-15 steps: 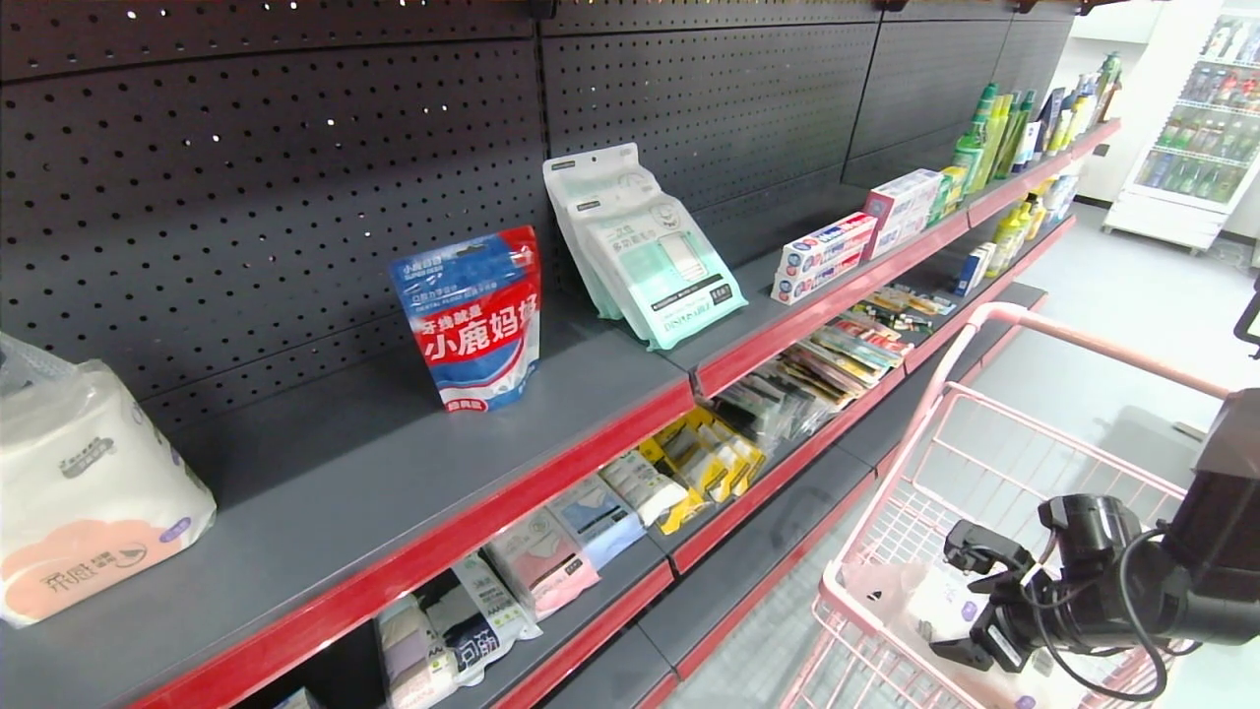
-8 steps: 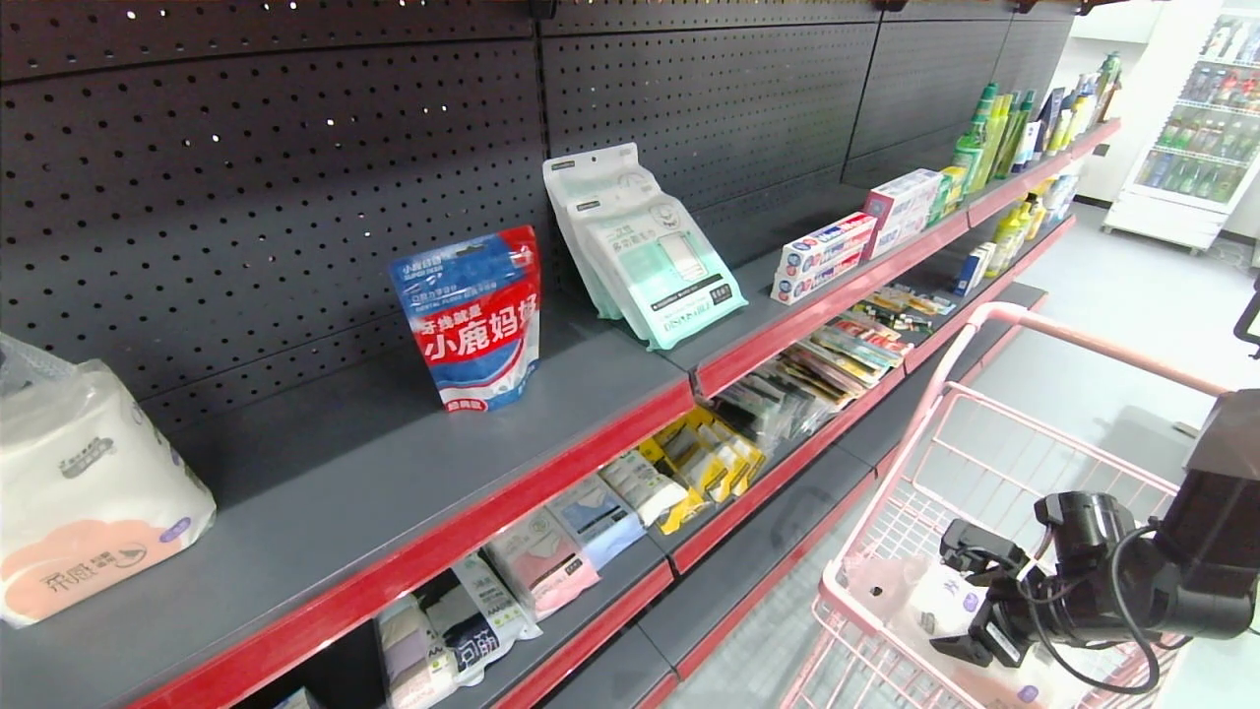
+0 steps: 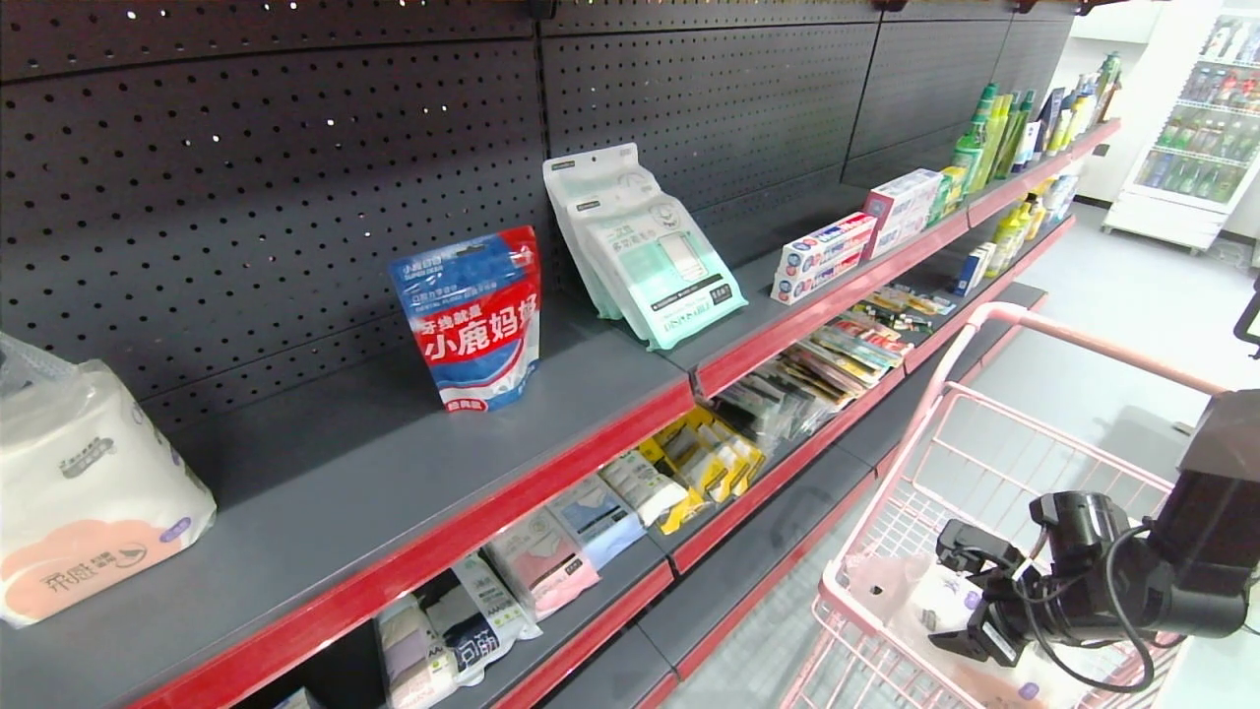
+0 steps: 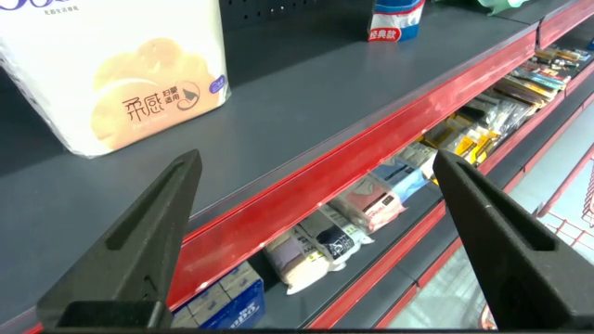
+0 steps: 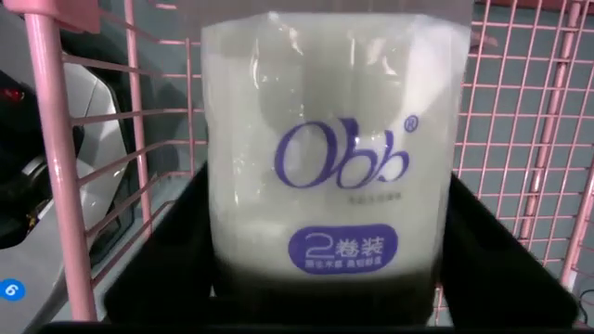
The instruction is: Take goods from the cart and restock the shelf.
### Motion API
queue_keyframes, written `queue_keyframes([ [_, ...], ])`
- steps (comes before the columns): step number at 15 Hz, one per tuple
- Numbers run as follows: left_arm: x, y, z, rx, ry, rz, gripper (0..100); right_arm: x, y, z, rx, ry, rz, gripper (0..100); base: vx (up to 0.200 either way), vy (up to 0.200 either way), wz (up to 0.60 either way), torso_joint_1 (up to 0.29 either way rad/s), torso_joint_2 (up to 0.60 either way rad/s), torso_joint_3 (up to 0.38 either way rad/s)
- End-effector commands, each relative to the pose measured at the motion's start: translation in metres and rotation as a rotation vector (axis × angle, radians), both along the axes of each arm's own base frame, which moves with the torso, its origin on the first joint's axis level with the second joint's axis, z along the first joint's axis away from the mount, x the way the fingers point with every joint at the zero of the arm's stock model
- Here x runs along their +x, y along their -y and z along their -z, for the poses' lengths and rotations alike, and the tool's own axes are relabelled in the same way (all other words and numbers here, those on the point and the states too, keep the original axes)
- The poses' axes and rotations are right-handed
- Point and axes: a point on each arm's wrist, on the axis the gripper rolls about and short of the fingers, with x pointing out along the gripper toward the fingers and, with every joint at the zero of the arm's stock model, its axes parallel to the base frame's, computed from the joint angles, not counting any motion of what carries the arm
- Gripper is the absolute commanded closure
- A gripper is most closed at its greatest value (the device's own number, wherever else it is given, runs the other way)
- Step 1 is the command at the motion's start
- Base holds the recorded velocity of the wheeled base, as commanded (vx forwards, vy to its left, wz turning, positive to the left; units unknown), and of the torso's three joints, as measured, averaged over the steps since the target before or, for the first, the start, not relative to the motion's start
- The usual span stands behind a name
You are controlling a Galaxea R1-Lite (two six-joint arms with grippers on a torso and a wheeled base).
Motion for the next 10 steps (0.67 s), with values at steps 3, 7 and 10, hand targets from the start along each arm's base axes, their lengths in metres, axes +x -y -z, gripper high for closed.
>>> queue_keyframes([
  [3, 0.0, 0.0, 0.0, 0.0, -0.001, 0.0, 0, 0.0, 0.0, 0.001, 0.001, -0.001, -0.001, 100, 0.0, 0.0, 0.0, 0.0, 0.0, 0.0],
  [7, 0.0, 0.0, 0.0, 0.0, -0.001, 0.0, 0, -0.007, -0.001, -0.01, 0.002, 0.006, 0.015, 100, 0.0, 0.0, 0.0, 0.0, 0.0, 0.0],
  [10, 0.0, 0.0, 0.0, 0.0, -0.001, 0.0, 0, -0.004, 0.002, -0.032, -0.017, 0.073, 0.042, 100, 0.0, 0.0, 0.0, 0.0, 0.0, 0.0],
])
